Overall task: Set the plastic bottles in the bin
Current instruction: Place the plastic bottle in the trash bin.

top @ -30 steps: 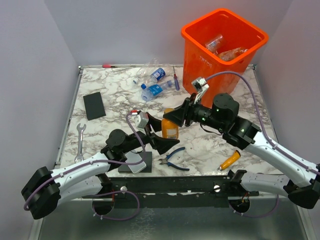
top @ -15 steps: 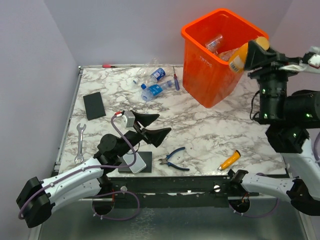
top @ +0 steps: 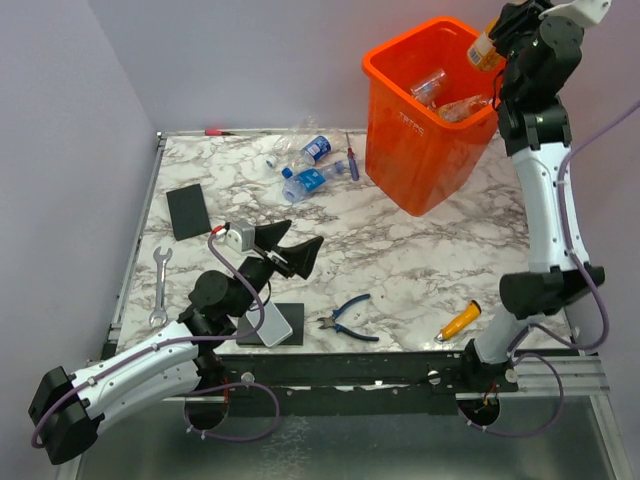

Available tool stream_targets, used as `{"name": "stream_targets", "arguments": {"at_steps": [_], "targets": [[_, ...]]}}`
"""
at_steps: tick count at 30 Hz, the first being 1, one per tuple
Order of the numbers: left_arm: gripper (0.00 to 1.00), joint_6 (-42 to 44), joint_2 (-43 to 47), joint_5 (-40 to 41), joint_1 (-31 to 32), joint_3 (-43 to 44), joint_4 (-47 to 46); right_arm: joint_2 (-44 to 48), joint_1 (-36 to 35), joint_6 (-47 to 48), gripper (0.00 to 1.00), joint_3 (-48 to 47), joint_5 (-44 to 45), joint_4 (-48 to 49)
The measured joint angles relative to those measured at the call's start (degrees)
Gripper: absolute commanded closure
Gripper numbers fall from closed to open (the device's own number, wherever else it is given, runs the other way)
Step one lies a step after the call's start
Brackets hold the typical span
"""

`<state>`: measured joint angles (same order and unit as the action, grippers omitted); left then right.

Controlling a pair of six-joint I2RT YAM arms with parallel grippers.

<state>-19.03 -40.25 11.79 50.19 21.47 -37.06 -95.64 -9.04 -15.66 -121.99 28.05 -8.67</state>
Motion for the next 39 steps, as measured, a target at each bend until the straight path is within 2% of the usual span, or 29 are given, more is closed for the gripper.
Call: {"name": "stream_targets", "arguments": {"at_steps": [3, 9, 16, 19, 20, 22, 23, 25, 30, 35, 39], "targets": [[0.01, 0.26, -0.17, 2.08, 0.09, 0.22, 1.75, -7.61, 3.87, -6.36, 1.0, -6.01, -8.66, -4.66], [0.01, 1.33, -0.81, 4.13, 0.09, 1.11, 4.37, -16.83, 5.29, -11.34, 1.0, -7.54, -26.12, -12.55], [0.01, 1.7, -2.27, 4.09, 0.09, 2.51, 6.21, -17.51, 4.61, -10.99, 0.98, -1.33, -35.63, -16.81], [0.01, 1.73, -2.89, 4.09, 0.09, 2.51, 6.58, -17.33, 4.61, -9.75, 0.88, -1.16, -39.34, -17.53], [0.01, 1.75, -3.06, 4.09, 0.09, 2.51, 6.6, -17.16, 4.61, -9.38, 0.8, -1.16, -40.98, -17.62], [0.01, 1.75, -3.28, 4.07, 0.09, 2.51, 6.67, -16.48, 4.63, -8.28, 0.5, -1.18, -44.15, -17.9], [0.01, 1.77, -3.37, 4.09, 0.09, 2.51, 6.69, -16.13, 4.68, -7.63, 0.4, -1.18, -45.4, -17.88], [0.01, 1.79, -3.5, 4.04, 0.09, 2.51, 6.73, -15.3, 4.76, -7.17, 0.3, -1.18, -47.3, -17.97], [0.01, 2.14, -4.13, 3.87, 0.09, 2.54, 6.8, -12.61, 4.55, -7.06, 0.2, -1.18, -48.68, -18.05], [0.01, 2.38, -4.7, 3.74, 0.09, 2.8, 7.3, -9.66, 4.39, -9.27, 0.19, -2.23, -48.48, -17.18], [0.01, 2.6, -4.76, 4.17, 0.09, 3.39, 7.93, -4.09, 3.8, -10.73, 0.19, -0.87, -48.87, -12.9]]}}
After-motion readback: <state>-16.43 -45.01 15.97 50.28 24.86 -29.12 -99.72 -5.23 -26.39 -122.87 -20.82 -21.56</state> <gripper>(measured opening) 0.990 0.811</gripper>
